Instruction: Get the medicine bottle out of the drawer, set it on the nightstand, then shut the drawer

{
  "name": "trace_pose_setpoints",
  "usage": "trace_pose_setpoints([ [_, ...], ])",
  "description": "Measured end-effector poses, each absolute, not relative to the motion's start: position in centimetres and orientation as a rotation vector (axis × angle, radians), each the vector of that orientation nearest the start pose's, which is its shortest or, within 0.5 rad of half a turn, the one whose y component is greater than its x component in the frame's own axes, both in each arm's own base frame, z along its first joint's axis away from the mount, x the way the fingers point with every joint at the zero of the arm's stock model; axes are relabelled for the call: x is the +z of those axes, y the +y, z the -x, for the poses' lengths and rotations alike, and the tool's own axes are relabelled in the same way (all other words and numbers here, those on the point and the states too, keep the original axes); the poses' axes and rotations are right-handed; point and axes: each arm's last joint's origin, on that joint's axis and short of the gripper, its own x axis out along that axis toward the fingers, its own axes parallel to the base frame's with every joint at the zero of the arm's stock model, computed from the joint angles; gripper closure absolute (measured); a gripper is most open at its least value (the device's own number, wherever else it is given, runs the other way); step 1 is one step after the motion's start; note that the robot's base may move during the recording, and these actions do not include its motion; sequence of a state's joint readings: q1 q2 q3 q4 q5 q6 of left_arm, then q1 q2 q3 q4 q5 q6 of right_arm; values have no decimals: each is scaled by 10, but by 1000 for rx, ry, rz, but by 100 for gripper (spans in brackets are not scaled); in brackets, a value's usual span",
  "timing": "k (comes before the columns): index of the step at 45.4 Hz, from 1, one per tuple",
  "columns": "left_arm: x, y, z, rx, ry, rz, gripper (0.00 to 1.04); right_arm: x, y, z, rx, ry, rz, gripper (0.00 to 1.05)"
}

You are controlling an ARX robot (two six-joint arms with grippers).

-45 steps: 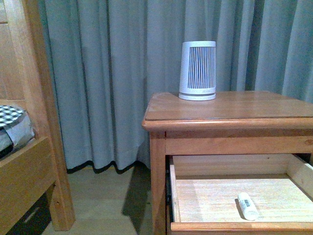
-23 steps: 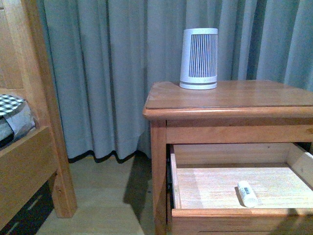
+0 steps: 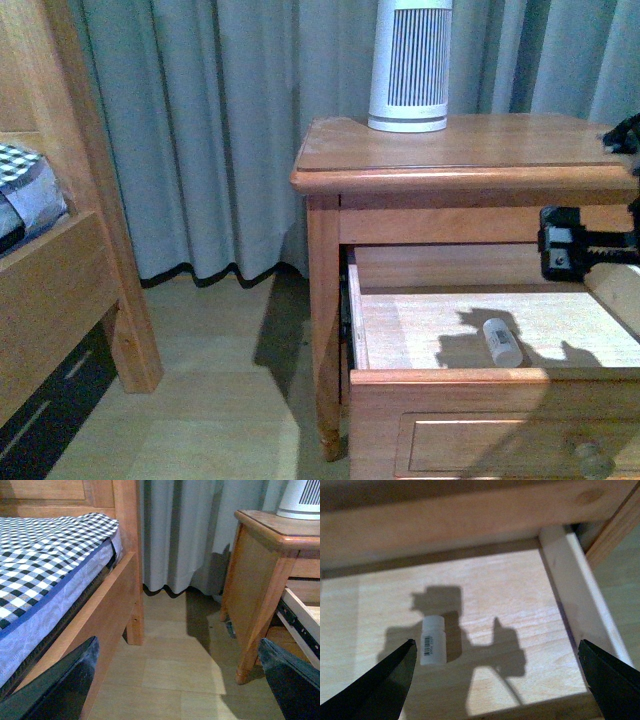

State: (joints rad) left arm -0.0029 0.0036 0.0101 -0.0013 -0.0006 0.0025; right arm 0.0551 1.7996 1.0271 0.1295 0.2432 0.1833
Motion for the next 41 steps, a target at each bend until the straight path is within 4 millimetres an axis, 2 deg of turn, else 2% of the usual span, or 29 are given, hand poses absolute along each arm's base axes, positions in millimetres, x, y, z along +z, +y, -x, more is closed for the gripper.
trace_pose_setpoints([
  [12, 167, 0, -97, -2, -5, -2, 7, 128, 19, -405, -243, 706, -72, 7],
  [26, 167, 0, -97, -2, -5, -2, 7, 89, 41, -428, -218, 765, -69, 7],
  [31, 167, 0, -97, -2, -5, -2, 7, 80, 49, -432, -207, 776, -62, 7],
  [33, 167, 0, -97, -2, -5, -2, 7, 78, 51, -434, -208, 777, -63, 9],
  [41, 167, 0, -97, -2, -5, -2, 7, 74, 54, -438, -213, 778, -61, 31],
])
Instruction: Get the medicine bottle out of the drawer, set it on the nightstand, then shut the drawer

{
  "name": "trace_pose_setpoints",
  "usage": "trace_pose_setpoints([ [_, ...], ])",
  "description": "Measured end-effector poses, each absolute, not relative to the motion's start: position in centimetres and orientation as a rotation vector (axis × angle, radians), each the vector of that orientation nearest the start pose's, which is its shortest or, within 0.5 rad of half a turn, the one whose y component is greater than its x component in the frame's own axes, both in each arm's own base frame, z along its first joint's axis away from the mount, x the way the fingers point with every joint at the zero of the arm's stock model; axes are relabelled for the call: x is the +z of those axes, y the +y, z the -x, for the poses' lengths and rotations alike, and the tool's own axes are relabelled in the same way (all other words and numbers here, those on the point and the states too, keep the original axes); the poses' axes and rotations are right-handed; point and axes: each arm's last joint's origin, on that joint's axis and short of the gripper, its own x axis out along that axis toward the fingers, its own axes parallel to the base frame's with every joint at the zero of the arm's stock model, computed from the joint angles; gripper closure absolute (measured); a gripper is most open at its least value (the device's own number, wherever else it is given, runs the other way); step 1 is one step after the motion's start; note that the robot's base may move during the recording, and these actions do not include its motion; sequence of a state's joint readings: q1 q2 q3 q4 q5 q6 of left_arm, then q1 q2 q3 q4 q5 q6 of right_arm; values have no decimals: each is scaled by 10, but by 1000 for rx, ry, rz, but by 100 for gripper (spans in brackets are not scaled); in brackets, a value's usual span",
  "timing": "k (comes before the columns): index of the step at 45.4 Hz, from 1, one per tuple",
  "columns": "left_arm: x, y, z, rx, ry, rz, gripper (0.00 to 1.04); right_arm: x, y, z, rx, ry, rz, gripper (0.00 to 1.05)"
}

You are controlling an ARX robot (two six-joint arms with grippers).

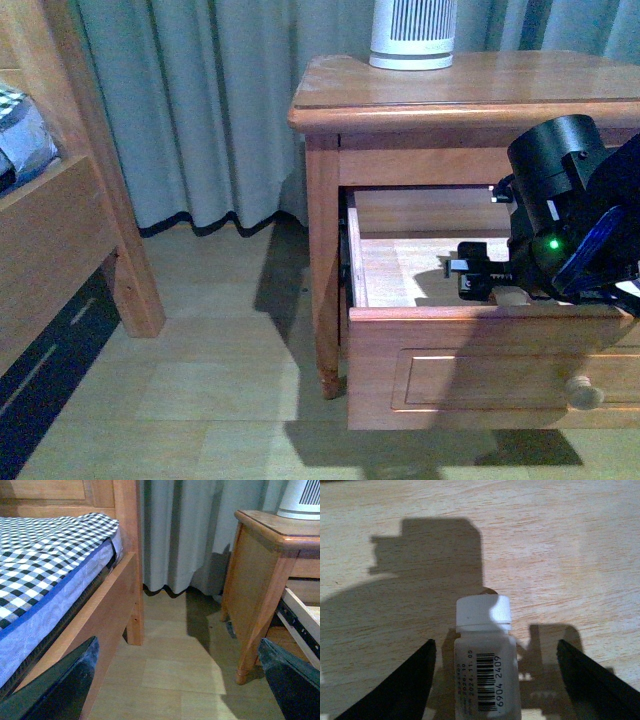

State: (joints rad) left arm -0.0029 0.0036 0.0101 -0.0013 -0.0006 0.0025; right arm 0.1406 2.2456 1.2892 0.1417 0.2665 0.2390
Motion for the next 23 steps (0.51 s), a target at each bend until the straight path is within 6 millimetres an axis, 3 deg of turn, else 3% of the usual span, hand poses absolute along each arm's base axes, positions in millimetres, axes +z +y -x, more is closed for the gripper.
trace_pose_setpoints([
  [13, 167, 0, -97, -2, -5, -2, 7, 74, 54, -438, -221, 776, -64, 71],
  [19, 167, 0, -97, -2, -5, -2, 7, 78, 54, -437, -221, 769, -64, 75],
  [23, 167, 0, -97, -2, -5, -2, 7, 93, 57, -428, -220, 736, -60, 75],
])
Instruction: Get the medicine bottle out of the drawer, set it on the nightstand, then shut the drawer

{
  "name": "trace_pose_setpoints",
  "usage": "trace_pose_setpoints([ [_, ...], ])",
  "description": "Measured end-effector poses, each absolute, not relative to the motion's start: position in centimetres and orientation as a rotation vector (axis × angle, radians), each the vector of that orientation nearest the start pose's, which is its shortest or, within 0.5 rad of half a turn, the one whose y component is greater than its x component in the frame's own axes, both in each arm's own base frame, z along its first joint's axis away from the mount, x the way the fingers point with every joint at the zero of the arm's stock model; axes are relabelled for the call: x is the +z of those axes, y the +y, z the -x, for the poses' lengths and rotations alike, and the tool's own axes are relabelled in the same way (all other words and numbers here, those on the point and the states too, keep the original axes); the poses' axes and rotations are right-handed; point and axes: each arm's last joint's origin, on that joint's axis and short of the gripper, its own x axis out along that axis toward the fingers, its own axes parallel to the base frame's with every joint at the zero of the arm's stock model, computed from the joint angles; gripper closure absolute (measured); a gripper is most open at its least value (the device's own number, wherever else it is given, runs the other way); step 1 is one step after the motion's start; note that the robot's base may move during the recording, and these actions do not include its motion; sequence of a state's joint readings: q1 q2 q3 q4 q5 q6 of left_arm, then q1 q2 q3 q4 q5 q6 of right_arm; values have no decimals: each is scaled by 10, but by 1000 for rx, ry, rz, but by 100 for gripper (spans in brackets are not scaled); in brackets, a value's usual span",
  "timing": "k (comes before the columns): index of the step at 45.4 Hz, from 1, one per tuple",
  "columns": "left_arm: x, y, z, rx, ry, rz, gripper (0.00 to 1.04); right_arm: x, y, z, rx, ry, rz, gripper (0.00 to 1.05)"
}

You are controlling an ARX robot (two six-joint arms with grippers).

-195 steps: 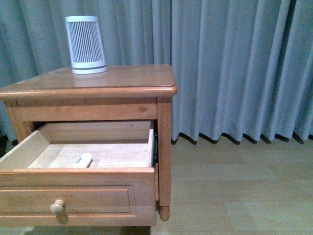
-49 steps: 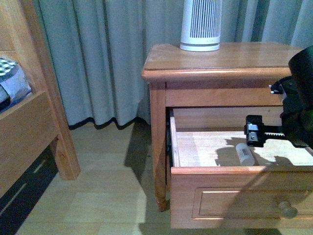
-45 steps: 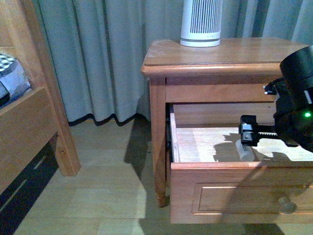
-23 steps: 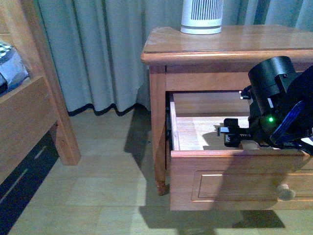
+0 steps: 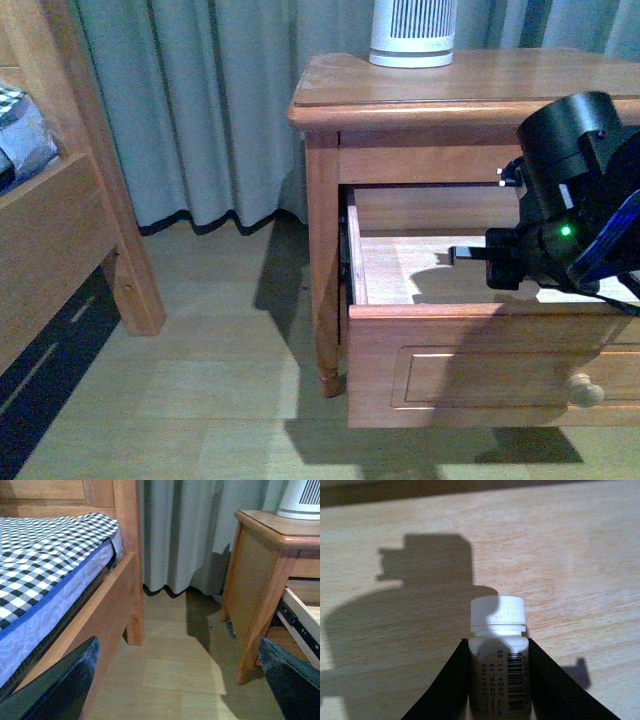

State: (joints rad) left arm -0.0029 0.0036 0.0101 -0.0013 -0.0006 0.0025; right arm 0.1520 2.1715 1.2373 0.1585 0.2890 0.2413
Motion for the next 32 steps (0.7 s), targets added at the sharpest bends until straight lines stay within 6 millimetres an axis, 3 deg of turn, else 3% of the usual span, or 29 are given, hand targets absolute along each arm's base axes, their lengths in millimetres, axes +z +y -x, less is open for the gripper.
trace_pose_setpoints([
  [14, 167, 0, -97, -2, -5, -2, 7, 188, 86, -364, -136, 601, -128, 75],
  [20, 167, 0, -97, -2, -5, -2, 7, 226, 88, -350, -123, 512, -145, 75],
  [26, 167, 0, -97, -2, -5, -2, 7, 263, 73, -357, -162, 409, -160, 75],
  [32, 167, 0, -97, -2, -5, -2, 7, 298, 46, -385, -216, 342, -157, 75],
])
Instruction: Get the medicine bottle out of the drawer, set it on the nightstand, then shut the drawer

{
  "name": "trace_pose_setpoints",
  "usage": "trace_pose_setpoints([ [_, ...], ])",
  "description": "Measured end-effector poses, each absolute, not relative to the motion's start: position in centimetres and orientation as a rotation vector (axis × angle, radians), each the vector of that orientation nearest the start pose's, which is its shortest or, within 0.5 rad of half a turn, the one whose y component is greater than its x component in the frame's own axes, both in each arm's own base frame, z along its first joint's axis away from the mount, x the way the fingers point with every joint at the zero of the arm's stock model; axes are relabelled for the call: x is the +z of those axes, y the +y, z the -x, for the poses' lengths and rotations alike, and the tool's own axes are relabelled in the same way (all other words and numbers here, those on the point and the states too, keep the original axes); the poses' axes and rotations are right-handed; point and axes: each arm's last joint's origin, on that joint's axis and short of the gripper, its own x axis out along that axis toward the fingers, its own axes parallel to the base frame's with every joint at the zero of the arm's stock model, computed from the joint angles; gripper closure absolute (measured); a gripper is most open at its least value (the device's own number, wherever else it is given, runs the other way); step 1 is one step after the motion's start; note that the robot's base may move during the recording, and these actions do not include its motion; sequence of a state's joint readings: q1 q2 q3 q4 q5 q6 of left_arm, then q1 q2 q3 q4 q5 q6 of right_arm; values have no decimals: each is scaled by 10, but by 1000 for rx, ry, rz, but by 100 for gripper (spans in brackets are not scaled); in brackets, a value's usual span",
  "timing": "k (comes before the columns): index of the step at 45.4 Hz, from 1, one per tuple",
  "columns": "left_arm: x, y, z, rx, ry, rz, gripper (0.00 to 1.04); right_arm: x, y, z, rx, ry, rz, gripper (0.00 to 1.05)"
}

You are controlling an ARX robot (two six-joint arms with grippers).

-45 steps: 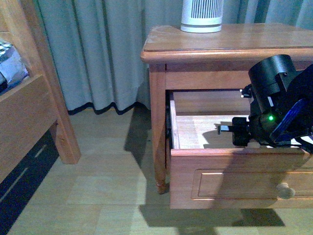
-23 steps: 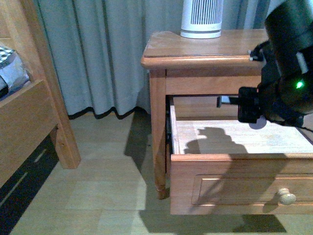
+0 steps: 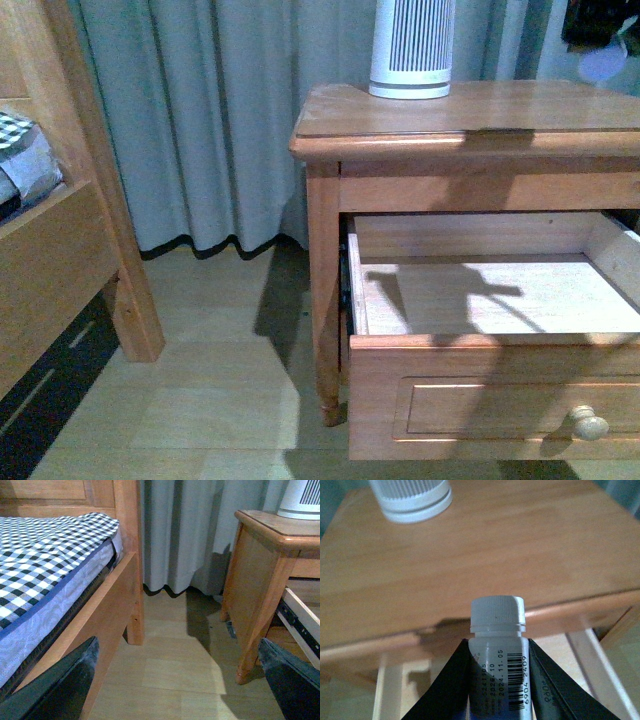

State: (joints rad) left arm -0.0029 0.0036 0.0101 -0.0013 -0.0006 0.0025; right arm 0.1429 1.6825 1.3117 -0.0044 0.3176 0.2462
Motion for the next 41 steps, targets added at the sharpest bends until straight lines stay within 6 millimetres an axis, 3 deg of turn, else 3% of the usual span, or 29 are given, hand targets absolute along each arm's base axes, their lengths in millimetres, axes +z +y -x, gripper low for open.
trace_pose_setpoints([
  [6, 167, 0, -97, -2, -5, -2, 7, 316, 24, -424, -259, 317, -155, 76],
  [10, 167, 0, -97, -2, -5, -2, 7, 316, 15, -455, -288, 324, -149, 76],
  [17, 167, 0, -97, -2, -5, -2, 7, 286, -1, -503, -368, 410, -145, 76],
  [22, 167, 0, -97, -2, -5, -2, 7, 263, -11, -516, -413, 450, -138, 76],
  [25, 167, 0, -97, -2, -5, -2, 7, 260, -14, -517, -426, 449, -137, 76],
  [36, 167, 0, -97, -2, -5, -2, 7, 264, -10, -519, -394, 417, -136, 33],
  [41, 167, 0, -97, -2, -5, -2, 7, 275, -9, -512, -388, 378, -143, 13],
])
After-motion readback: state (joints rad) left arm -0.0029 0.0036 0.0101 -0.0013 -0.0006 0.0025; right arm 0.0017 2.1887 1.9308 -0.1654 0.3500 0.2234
